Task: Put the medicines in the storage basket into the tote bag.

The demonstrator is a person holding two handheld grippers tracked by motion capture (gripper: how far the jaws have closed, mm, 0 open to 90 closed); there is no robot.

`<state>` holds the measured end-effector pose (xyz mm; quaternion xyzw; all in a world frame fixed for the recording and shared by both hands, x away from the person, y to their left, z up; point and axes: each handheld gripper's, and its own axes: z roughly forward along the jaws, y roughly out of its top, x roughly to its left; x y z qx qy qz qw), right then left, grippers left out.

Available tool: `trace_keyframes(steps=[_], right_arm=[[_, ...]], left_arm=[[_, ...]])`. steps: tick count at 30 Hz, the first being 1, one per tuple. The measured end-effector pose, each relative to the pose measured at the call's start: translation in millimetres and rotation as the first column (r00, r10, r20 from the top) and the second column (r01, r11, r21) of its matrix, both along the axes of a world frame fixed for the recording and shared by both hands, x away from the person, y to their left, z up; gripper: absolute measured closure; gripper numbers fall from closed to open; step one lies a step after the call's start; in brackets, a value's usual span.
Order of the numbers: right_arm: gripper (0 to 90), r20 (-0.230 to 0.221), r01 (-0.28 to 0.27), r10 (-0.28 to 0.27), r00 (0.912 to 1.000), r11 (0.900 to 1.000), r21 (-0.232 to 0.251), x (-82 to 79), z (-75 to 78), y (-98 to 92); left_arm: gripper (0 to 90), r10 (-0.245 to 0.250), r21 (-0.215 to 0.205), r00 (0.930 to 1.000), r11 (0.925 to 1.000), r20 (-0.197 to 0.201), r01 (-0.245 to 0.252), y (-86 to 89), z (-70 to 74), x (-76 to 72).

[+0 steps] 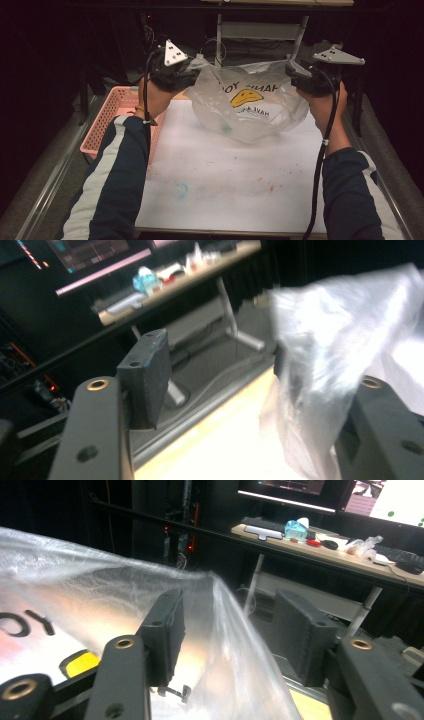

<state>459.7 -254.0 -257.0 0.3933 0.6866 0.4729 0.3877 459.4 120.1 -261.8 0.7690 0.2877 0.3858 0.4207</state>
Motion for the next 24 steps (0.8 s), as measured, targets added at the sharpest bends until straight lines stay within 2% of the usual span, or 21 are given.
trace_keyframes(steps=[1,3,4,6,8,10,12,15,16,17,18,19,21,22,24], right_arm=[[43.5,-0.007,-0.008,0.008,0.9999,1.000,0.000,-2.3,-0.1,1.2],[42.1,-0.008,-0.030,0.030,0.9995,1.000,-0.008,-7.0,-0.8,3.1],[41.6,-0.005,-0.029,0.029,0.9996,0.999,-0.014,-9.4,-1.3,4.3],[41.6,-0.004,-0.046,0.046,0.9989,0.999,-0.019,-13.4,-1.7,5.0],[42.4,0.004,-0.048,0.048,0.9988,0.999,-0.020,-16.3,-2.3,5.2],[49.2,0.005,-0.058,0.058,0.9983,0.998,-0.009,-18.7,-2.5,4.6],[50.2,0.000,-0.066,0.066,0.9978,0.998,-0.017,-20.3,-2.5,4.8],[51.6,-0.007,-0.087,0.087,0.9962,0.996,-0.012,-25.6,-0.8,4.9],[51.1,-0.001,-0.086,0.086,0.9963,0.996,-0.015,-28.4,0.1,5.5],[54.3,0.007,-0.090,0.090,0.9959,0.996,-0.017,-31.3,0.9,6.1],[58.7,0.007,-0.109,0.109,0.9940,0.994,-0.018,-33.9,1.6,6.6],[62.5,0.004,-0.121,0.122,0.9926,0.992,-0.022,-36.4,2.1,7.8],[66.3,-0.004,-0.143,0.143,0.9898,0.989,-0.037,-40.8,2.0,11.7],[67.6,-0.008,-0.150,0.150,0.9886,0.988,-0.044,-42.3,1.7,14.1],[74.2,-0.012,-0.154,0.154,0.9881,0.986,-0.065,-45.9,0.6,19.1]], left_arm=[[38.4,-0.003,0.024,1.0000,0.9997,0.008,0.003,-0.7,-2.1,-3.6],[38.1,-0.032,0.020,0.9995,0.9993,0.009,0.031,1.4,-4.2,-10.8],[37.3,-0.042,0.011,0.9991,0.9991,0.010,0.042,3.6,-3.7,-14.1],[33.9,-0.084,-0.044,0.9964,0.9955,-0.011,0.083,10.6,0.1,-19.6],[31.3,-0.118,-0.081,0.9930,0.9899,-0.013,0.116,16.0,4.7,-26.5],[30.1,-0.148,-0.105,0.9890,0.9837,-0.006,0.146,19.4,9.3,-33.7],[29.1,-0.189,-0.142,0.9819,0.9721,-0.003,0.187,21.6,13.5,-40.4],[27.7,-0.232,-0.163,0.9727,0.9596,0.002,0.229,20.7,17.8,-50.3],[27.7,-0.237,-0.163,0.9714,0.9582,0.007,0.235,19.3,18.1,-53.3],[27.8,-0.230,-0.143,0.9731,0.9628,0.010,0.229,16.7,18.0,-55.9],[27.9,-0.206,-0.114,0.9785,0.9719,0.014,0.206,13.1,17.0,-57.9],[27.9,-0.189,-0.093,0.9819,0.9775,0.008,0.189,10.0,15.2,-58.9],[27.6,-0.221,-0.092,0.9754,0.9713,-0.005,0.219,6.7,10.2,-60.7],[27.4,-0.224,-0.087,0.9746,0.9712,-0.010,0.222,4.4,7.2,-62.3],[25.8,-0.254,-0.058,0.9673,0.9657,-0.003,0.253,-0.5,-0.2,-68.1]])
